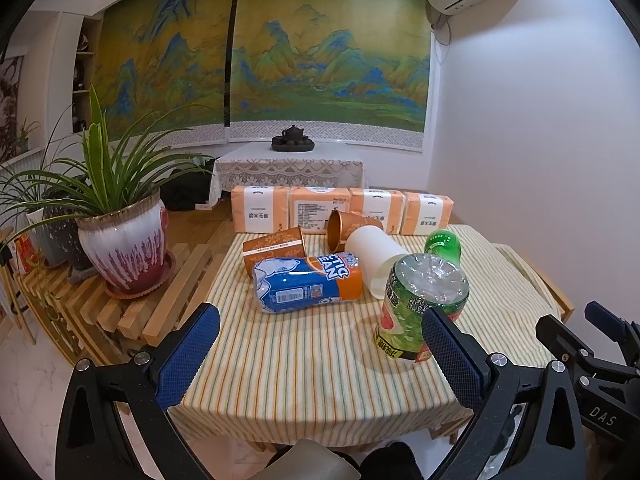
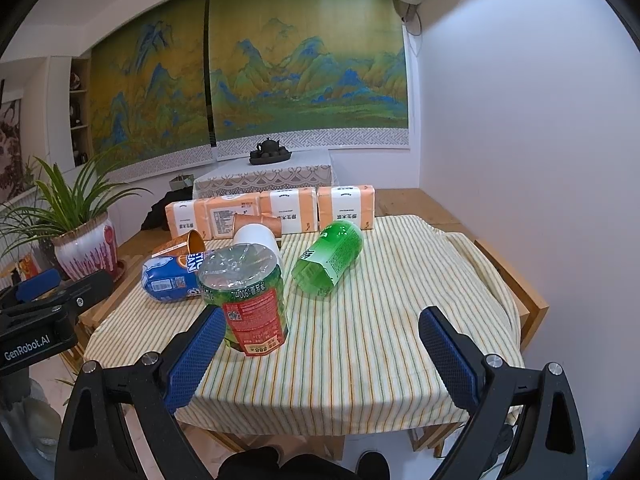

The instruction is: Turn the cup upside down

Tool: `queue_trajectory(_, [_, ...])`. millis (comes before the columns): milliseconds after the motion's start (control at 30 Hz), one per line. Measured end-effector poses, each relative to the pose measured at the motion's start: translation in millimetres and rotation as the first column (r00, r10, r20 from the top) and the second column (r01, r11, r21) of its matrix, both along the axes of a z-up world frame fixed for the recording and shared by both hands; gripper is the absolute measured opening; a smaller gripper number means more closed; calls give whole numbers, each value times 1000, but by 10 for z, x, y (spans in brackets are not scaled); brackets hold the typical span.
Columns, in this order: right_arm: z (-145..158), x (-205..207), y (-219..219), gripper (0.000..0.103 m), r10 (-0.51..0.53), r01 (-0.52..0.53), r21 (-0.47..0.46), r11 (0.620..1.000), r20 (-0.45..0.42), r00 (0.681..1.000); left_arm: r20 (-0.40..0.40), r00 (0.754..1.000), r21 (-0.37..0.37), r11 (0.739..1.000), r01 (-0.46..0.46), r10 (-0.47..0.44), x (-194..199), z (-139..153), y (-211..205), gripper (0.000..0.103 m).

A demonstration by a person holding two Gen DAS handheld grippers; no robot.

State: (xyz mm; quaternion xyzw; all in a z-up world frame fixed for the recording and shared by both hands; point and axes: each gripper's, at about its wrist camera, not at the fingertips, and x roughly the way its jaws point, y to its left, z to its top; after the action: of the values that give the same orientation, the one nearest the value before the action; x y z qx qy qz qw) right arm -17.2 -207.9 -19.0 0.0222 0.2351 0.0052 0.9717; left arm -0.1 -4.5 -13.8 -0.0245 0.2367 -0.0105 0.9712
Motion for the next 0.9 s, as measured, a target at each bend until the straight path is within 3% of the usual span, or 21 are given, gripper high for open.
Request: queue_trajectory(900, [-26,25,-4,95,1,0,5,1000,-11,1000,5,1000,0,1000,1,-1,6,4,14,102])
